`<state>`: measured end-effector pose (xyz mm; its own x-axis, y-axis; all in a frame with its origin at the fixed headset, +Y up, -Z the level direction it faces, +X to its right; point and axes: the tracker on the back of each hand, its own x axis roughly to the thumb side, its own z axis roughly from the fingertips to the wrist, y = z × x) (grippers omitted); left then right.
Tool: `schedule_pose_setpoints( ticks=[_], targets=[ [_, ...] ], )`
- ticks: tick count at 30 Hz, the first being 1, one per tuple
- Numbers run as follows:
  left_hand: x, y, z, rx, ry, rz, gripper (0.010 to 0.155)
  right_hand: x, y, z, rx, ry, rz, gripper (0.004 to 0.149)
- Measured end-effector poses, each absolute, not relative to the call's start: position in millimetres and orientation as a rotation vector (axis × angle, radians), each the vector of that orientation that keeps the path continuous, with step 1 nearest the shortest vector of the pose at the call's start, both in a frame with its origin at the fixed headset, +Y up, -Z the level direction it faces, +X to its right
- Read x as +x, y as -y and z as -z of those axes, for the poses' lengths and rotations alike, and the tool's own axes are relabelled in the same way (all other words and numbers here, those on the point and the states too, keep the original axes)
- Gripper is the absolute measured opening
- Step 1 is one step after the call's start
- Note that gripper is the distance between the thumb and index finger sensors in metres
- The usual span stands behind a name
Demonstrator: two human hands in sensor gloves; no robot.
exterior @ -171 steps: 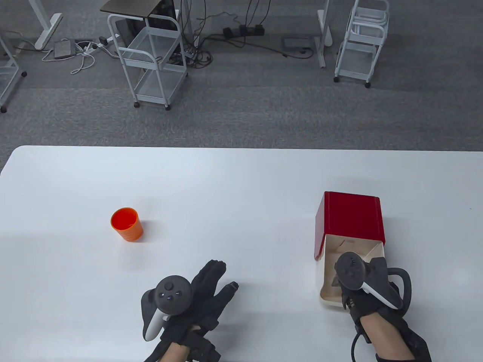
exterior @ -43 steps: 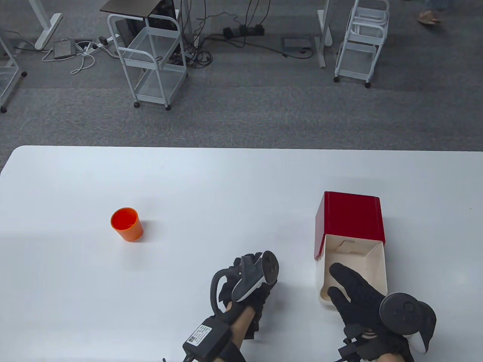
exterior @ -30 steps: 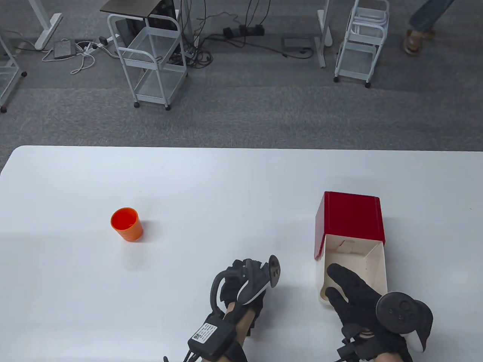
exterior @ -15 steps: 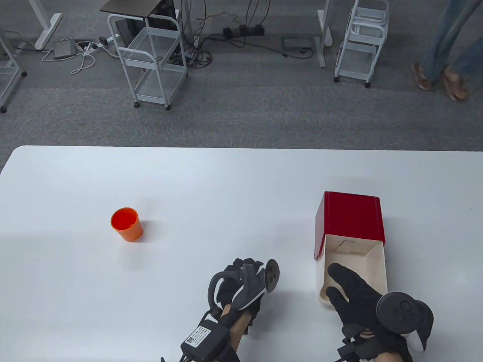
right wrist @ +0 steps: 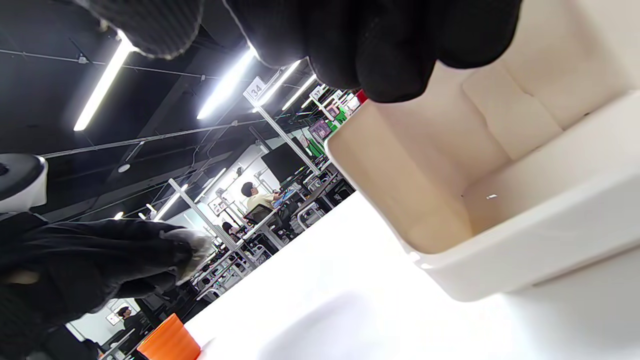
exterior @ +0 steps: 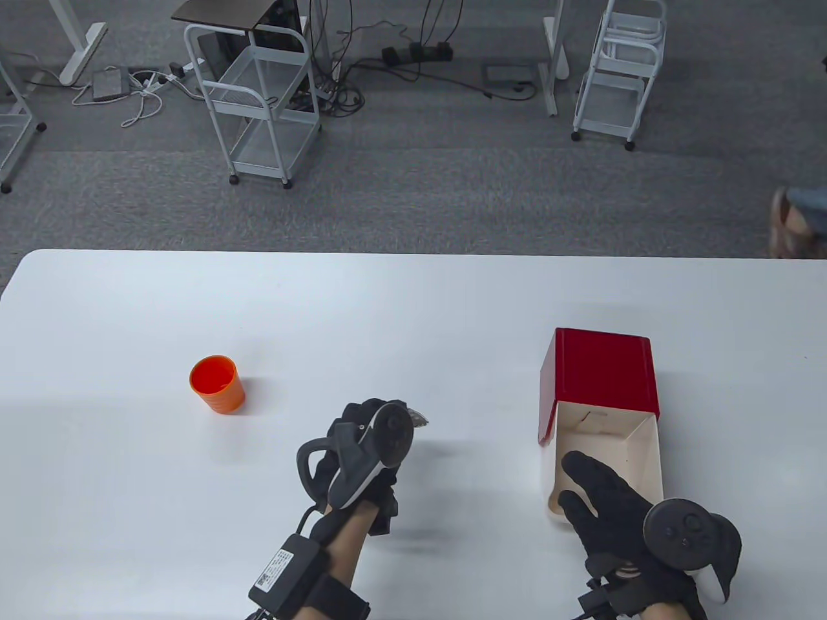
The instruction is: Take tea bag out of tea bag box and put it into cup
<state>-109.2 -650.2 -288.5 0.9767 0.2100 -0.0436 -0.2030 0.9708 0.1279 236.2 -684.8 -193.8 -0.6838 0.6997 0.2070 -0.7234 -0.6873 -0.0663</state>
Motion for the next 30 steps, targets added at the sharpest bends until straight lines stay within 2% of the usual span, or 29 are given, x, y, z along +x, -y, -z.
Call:
schedule_pose_setpoints(
  ticks=[8, 16, 21, 30],
  targets=[
    [-181.9, 624.6, 295.7, 0.202, -0.261, -0.366, 0.037, 238.7, 683.5, 193.3, 0.195, 0.192, -2.324, 0.060],
    [-255.1, 617.9, 299.5, 0.225, -0.482, -0.499, 0.037, 238.9, 683.9, 193.3, 0.188, 0.180, -2.330, 0.060],
    [-292.7, 622.8, 301.5, 0.225, -0.612, -0.518, 0.037, 238.7, 684.2, 193.7, 0.189, 0.173, -2.333, 0.060],
    [-328.4, 649.2, 315.4, 0.169, -0.743, -0.480, 0.037, 236.7, 685.1, 194.2, 0.194, 0.163, -2.344, 0.060]
  ],
)
